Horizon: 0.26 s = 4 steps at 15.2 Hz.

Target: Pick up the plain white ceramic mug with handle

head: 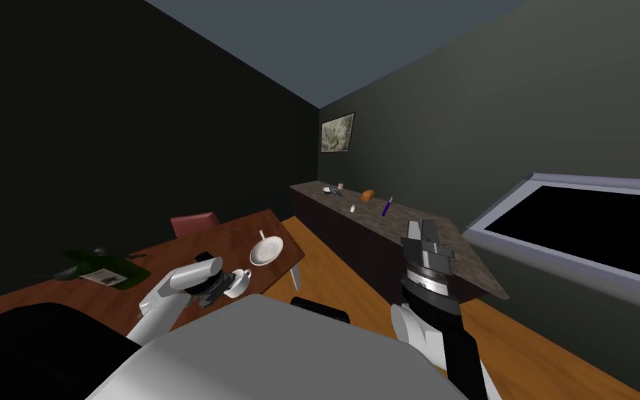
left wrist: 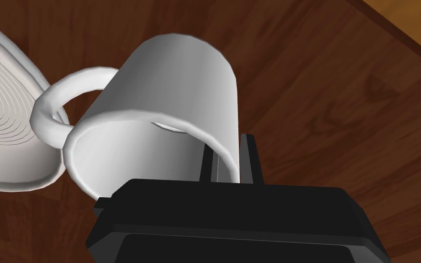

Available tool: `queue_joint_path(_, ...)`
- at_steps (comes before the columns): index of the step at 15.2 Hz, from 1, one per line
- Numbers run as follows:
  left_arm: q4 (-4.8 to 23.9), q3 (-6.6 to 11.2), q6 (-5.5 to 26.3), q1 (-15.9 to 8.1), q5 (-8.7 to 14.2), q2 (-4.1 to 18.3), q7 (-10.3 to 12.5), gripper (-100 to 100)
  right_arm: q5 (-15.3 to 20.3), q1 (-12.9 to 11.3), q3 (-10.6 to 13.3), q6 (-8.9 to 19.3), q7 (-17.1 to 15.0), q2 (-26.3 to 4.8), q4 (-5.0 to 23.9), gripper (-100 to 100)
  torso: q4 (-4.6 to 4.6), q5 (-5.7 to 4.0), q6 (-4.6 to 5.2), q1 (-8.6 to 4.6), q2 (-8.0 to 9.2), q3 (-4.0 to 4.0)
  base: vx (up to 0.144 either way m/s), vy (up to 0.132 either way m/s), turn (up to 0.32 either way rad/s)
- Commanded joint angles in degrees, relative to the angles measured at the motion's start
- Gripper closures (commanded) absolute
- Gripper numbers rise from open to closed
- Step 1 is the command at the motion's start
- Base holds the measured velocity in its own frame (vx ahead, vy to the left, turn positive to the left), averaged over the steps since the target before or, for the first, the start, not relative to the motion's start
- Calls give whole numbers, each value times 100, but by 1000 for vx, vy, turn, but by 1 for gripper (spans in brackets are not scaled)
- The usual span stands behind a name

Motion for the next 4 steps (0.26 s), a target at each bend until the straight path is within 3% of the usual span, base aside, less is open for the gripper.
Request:
queue_joint_path(1, -172, 88, 171, 42, 54, 21, -30, 100, 0, 0, 0, 0, 0, 0, 0, 0, 0, 0, 0, 0, 0, 0, 21, -31, 50)
queue_joint_path(3, -341, 185, 356, 77, 111, 60, -71, 100, 0, 0, 0, 0, 0, 0, 0, 0, 2, -4, -1, -12, -2, 0, 26, -39, 39)
queue_joint_path(4, -264, 126, 243, 68, 74, 31, -41, 100, 0, 0, 0, 0, 0, 0, 0, 0, 2, -5, -1, -16, -3, 0, 17, -21, 15)
